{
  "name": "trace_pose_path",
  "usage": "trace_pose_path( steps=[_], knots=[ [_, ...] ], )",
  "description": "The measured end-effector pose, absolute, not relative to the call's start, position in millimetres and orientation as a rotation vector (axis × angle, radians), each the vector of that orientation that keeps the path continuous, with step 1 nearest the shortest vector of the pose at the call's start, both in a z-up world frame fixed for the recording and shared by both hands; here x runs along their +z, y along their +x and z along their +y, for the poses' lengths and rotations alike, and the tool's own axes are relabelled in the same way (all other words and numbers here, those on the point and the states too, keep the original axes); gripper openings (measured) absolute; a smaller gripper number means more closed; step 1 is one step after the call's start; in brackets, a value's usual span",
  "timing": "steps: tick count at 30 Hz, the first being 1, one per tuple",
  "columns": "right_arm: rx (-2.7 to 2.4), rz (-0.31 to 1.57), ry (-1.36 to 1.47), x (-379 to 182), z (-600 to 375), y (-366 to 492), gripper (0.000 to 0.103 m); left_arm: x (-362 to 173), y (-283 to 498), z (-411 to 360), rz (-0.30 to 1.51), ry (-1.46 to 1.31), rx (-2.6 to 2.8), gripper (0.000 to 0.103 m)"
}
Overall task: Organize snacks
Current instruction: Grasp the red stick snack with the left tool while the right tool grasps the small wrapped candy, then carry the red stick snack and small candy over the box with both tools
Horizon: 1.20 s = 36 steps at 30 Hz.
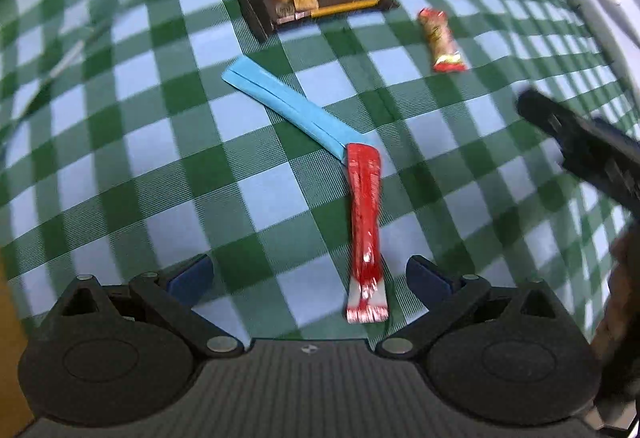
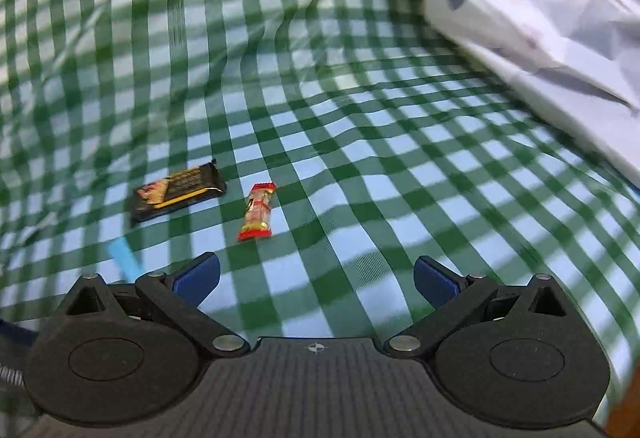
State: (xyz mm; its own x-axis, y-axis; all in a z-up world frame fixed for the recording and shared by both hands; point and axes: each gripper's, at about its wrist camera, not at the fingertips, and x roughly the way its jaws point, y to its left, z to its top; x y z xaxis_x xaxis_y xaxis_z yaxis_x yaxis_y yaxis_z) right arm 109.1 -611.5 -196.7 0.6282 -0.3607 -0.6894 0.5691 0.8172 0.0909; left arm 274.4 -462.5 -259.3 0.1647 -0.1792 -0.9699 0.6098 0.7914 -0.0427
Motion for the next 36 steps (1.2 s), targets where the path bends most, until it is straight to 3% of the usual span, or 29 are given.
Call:
trace_pose_path(
  steps=[9, 11, 12, 13, 14, 15, 16, 17, 20, 36],
  knots=[
    [-0.449, 0.797, 0.214, -258, -629, 209, 0.102, -266, 280, -473, 1.22, 0.452, -0.598, 0.103],
    [-0.459, 0.739, 0.222, -265, -632, 213, 0.102, -267, 276, -474, 1.205, 0.463, -0.608, 0.102],
    [-0.461, 0.737, 0.223, -267, -633, 215, 0.102, -266, 275, -472, 1.194, 0.47, -0.601, 0.093],
    [-0.455, 0.731, 0.216, -267, -634, 214, 0.096, -263, 272, -469, 1.172, 0.477, -0.587, 0.084],
    [-0.447, 0.725, 0.211, -266, -634, 212, 0.087, -257, 271, -466, 1.15, 0.47, -0.6, 0.057],
    [-0.441, 0.707, 0.204, -263, -633, 207, 0.062, -252, 269, -464, 1.146, 0.459, -0.623, 0.015],
    [-0.43, 0.697, 0.188, -261, -632, 203, 0.036, -249, 270, -463, 1.162, 0.446, -0.647, 0.009],
    [-0.423, 0.698, 0.184, -259, -631, 200, 0.027, -247, 272, -460, 1.188, 0.427, -0.655, 0.009],
    [-0.415, 0.722, 0.178, -253, -629, 192, 0.021, -239, 266, -455, 1.181, 0.416, -0.662, 0.009],
    [-0.407, 0.566, 0.288, -150, -537, 52, 0.019, -106, 161, -327, 1.024, 0.286, -0.666, 0.009]
  ],
)
